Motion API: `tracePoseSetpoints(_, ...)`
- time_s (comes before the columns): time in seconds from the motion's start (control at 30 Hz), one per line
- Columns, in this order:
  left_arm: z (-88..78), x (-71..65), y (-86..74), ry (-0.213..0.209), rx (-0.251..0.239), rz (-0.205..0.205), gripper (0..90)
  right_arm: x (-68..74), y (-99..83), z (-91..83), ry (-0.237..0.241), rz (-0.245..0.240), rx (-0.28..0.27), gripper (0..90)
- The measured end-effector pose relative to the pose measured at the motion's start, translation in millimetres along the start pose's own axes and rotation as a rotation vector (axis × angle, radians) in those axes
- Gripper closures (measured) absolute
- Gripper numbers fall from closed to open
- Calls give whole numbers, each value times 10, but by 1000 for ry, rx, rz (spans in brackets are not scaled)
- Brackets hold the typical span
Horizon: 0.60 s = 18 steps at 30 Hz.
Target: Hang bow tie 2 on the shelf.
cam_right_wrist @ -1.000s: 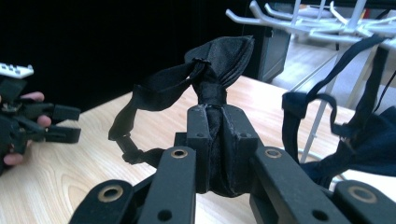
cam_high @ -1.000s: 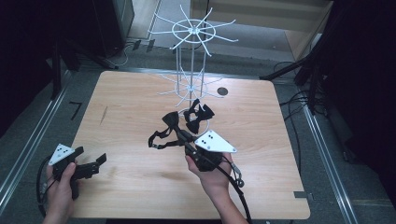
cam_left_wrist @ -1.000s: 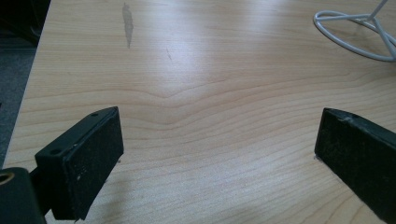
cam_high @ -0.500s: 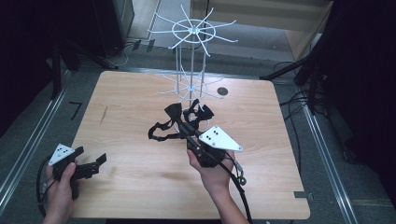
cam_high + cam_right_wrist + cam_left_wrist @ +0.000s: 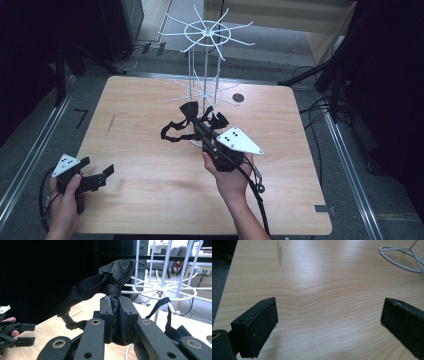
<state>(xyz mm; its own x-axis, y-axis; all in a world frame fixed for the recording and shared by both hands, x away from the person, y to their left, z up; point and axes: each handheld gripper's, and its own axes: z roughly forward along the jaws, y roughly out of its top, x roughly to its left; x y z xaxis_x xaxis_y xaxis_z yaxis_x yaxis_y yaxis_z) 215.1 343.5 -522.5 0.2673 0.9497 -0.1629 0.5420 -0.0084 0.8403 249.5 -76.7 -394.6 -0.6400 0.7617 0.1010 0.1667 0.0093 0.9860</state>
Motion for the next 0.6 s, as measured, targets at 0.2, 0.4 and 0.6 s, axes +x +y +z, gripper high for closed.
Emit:
tracePoseSetpoints(0.2,0,0,0,0,-1,0,15,-43,22,56,-17,18,-5,831)
tracePoseSetpoints(0.4,-1,3,0,-2,0,1,15,-78,20,123,-32,24,-5,831)
tracePoseSetpoints(0.6,-2,3,0,-4,0,0,15,-114,4,181,-45,37,4,831)
